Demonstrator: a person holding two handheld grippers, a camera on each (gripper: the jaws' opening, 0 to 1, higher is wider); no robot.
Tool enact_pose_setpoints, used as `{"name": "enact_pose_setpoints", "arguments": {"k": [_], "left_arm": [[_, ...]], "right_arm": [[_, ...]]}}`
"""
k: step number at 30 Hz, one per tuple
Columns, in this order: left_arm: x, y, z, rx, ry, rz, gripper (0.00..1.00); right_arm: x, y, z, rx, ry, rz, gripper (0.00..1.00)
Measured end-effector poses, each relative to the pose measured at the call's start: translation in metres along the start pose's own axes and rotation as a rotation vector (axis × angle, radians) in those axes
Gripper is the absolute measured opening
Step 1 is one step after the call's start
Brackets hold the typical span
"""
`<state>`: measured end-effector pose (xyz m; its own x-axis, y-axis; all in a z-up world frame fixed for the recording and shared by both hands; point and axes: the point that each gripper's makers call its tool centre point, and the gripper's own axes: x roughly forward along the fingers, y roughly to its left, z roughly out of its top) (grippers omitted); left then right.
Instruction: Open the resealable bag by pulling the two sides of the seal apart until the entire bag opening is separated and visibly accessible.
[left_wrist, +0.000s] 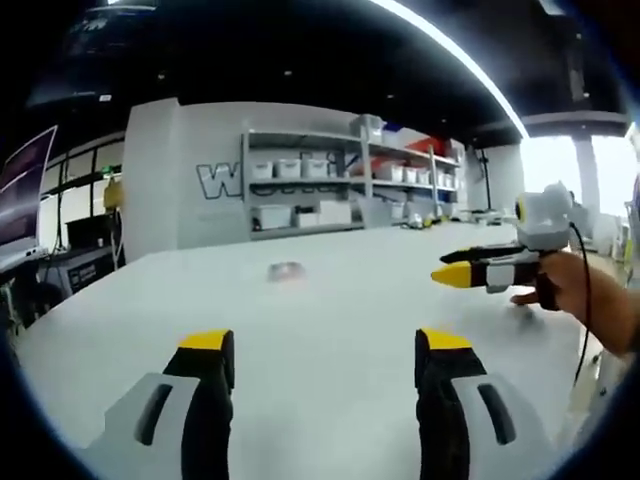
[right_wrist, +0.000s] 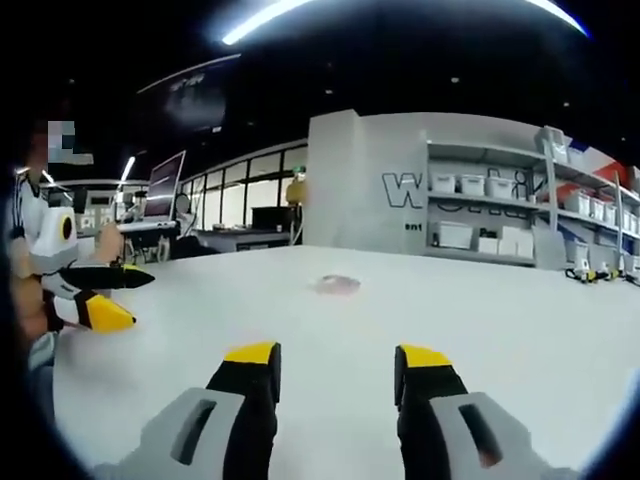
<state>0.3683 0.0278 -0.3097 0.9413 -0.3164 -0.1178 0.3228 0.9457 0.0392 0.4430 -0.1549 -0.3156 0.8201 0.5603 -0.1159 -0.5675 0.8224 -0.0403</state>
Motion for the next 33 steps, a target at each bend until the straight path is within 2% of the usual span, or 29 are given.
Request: {"name": "enact_pose_setpoints", "arguments": {"k": [2,17,24,33], "left_arm": [[0.000,-0.002,-0.002,-0.010,0.005,-0.012,0.65],[0.000,0.000,0.000,-0.017,0.004,-0.001,0.69],[0.000,0.000,0.000,-0.023,0.005,0.000,0.71],[0.000,0.000,0.000,-0.024,0.004,-0.001,0.71]], "right_arm": [[0.003,0.003,0.001,-0.011,0.008,0.020,0.35],[0.023,0.004,-0.001,-0.046,0.038,0.060,0.34],[0.039,0.003,0.007,-0.083,0.036,0.089,0.33],[0.045,0.011,-0.006,-0.051,0.068,0.118,0.32]]}}
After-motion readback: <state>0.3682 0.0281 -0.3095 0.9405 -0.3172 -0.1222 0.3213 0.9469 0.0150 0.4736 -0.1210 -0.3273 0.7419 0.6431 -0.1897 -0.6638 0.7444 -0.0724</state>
